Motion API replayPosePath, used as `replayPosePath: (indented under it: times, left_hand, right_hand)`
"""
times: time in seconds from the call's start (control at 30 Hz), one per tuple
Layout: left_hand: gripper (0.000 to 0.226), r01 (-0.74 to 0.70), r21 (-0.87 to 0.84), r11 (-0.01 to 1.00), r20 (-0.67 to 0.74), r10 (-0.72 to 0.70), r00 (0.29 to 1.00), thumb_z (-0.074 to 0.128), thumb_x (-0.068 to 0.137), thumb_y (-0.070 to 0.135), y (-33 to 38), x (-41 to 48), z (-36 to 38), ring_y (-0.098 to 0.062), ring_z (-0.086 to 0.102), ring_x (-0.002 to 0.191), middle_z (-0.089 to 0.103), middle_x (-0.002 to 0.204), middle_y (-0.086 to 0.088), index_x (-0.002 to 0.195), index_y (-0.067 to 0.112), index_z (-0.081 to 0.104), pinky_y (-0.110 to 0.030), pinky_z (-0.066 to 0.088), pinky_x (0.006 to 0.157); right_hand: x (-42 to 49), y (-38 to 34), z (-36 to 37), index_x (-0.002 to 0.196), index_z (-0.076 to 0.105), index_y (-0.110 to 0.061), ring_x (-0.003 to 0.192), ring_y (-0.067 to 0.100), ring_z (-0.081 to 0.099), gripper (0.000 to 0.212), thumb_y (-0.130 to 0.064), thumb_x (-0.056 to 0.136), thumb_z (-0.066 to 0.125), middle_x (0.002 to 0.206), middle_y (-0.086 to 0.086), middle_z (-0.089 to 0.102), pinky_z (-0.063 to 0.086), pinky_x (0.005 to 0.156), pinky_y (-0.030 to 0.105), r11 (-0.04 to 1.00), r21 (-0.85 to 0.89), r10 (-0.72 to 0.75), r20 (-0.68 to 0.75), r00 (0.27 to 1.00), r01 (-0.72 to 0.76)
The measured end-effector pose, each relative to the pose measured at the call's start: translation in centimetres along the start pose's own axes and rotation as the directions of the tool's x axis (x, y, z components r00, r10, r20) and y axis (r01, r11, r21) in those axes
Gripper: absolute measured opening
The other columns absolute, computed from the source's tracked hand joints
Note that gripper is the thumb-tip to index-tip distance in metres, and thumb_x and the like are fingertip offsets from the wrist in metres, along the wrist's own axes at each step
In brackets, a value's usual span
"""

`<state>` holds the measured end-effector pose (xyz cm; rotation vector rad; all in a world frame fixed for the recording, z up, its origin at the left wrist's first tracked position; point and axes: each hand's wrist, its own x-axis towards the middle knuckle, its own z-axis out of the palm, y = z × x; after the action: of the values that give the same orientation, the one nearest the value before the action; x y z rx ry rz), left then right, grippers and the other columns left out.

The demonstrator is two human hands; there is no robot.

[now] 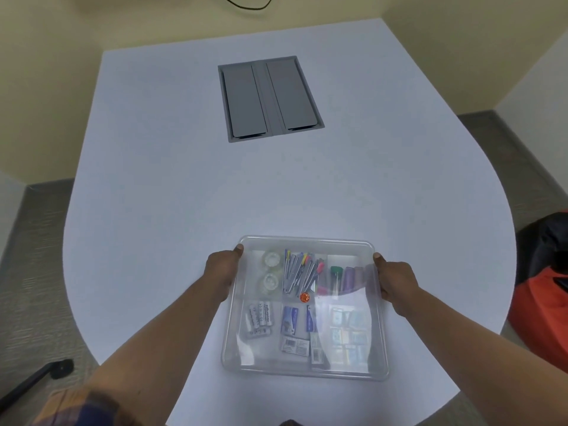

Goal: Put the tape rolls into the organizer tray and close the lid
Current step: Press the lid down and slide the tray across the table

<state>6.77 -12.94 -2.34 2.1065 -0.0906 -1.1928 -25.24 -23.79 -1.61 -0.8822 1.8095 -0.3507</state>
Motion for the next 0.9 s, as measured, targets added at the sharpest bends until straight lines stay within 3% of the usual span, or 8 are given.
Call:
replayPosePath:
  times: [0.13, 0.2, 0.3, 0.4, 0.53, 0.67, 0.77, 0.9]
  left_hand:
    - [0.045, 0.004, 0.018, 1.0, -0.004, -0.004, 1.0, 0.062, 0.087, 0.045, 0.2, 0.1, -0.2, -0.025, 0.048, 0.067, 0.055, 0.085, -0.009, 0.103, 0.002, 0.061, -0.033, 0.043, 0.068]
    - [0.042, 0.015, 0.008, 1.0, 0.032, -0.015, 0.999, 0.063, 0.086, 0.048, 0.1, -0.3, -0.6, -0.024, 0.043, 0.062, 0.05, 0.074, -0.008, 0.086, 0.006, 0.06, -0.035, 0.044, 0.071]
    - [0.048, -0.009, -0.001, 1.0, 0.099, 0.009, 0.995, 0.063, 0.084, 0.052, -0.4, -1.2, -1.5, -0.021, 0.031, 0.052, 0.034, 0.058, -0.003, 0.064, 0.014, 0.042, -0.035, 0.038, 0.07]
    - [0.042, -0.095, 0.038, 0.995, 0.151, 0.089, 0.985, 0.062, 0.087, 0.048, -1.8, -2.4, -2.6, -0.022, 0.036, 0.06, 0.038, 0.065, -0.008, 0.071, 0.012, 0.048, -0.033, 0.038, 0.072]
    - [0.033, -0.201, 0.081, 0.976, 0.235, 0.177, 0.956, 0.071, 0.082, 0.042, -6.6, -5.1, -4.9, -0.03, 0.068, 0.081, 0.07, 0.089, -0.013, 0.086, 0.009, 0.07, -0.037, 0.057, 0.077]
    - [0.024, -0.22, 0.135, 0.966, 0.403, 0.149, 0.903, 0.076, 0.077, 0.043, -11.9, -8.4, -7.5, -0.019, 0.072, 0.092, 0.077, 0.097, 0.001, 0.095, 0.028, 0.076, -0.039, 0.057, 0.087]
    - [0.036, -0.196, 0.021, 0.98, 0.491, 0.16, 0.856, 0.082, 0.072, 0.034, -13.9, -10.0, -8.2, -0.012, 0.069, 0.103, 0.074, 0.109, 0.006, 0.106, 0.032, 0.073, -0.022, 0.055, 0.084]
    - [0.037, -0.123, -0.093, 0.988, 0.487, 0.153, 0.86, 0.081, 0.074, 0.023, -14.8, -10.3, -8.1, -0.015, 0.066, 0.108, 0.073, 0.114, 0.0, 0.11, 0.025, 0.073, -0.017, 0.053, 0.082]
  right_hand:
    - [0.1, -0.4, 0.3, 0.099, 0.063, 0.004, 0.079, 0.038, 0.06, 0.049, -0.044, 0.096, 0.056, 0.089, 0.021, 0.061, 0.053, 0.075, 0.045, 0.998, -0.056, -0.018, -0.005, 1.0, 0.017]
    - [0.0, -0.6, 0.3, 0.1, 0.063, 0.004, 0.084, 0.041, 0.063, 0.049, -0.044, 0.096, 0.056, 0.093, 0.022, 0.063, 0.056, 0.08, 0.048, 0.998, -0.058, -0.016, 0.006, 1.0, 0.017]
    - [-0.7, -0.3, -0.6, 0.096, 0.063, 0.001, 0.077, 0.035, 0.058, 0.051, -0.049, 0.095, 0.056, 0.089, 0.019, 0.058, 0.055, 0.075, 0.041, 1.0, -0.028, 0.014, 0.082, 0.997, -0.012]
    - [-2.4, 1.9, -1.8, 0.089, 0.059, -0.004, 0.077, 0.03, 0.05, 0.047, -0.05, 0.094, 0.057, 0.084, 0.016, 0.049, 0.047, 0.073, 0.039, 0.999, -0.037, 0.012, 0.21, 0.978, -0.005]
    - [-4.8, 7.0, -3.6, 0.097, 0.059, 0.016, 0.078, 0.027, 0.057, 0.065, -0.048, 0.09, 0.065, 0.084, 0.013, 0.061, 0.047, 0.078, 0.037, 0.997, -0.051, -0.037, 0.258, 0.965, 0.052]
    - [-7.7, 10.7, -5.2, 0.1, 0.076, -0.007, 0.086, 0.029, 0.076, 0.04, -0.045, 0.087, 0.069, 0.09, 0.004, 0.079, 0.059, 0.088, 0.041, 1.0, -0.016, 0.005, 0.338, 0.941, 0.0]
    - [-8.9, 12.2, -5.6, 0.09, 0.08, -0.015, 0.08, 0.016, 0.07, 0.029, -0.042, 0.079, 0.075, 0.074, -0.004, 0.07, 0.06, 0.079, 0.029, 0.998, -0.017, -0.045, 0.387, 0.921, 0.056]
    - [-9.7, 12.3, -5.6, 0.095, 0.081, -0.018, 0.092, 0.009, 0.074, 0.025, -0.031, 0.075, 0.08, 0.098, -0.001, 0.08, 0.056, 0.071, 0.019, 0.991, -0.017, -0.111, 0.409, 0.906, 0.13]
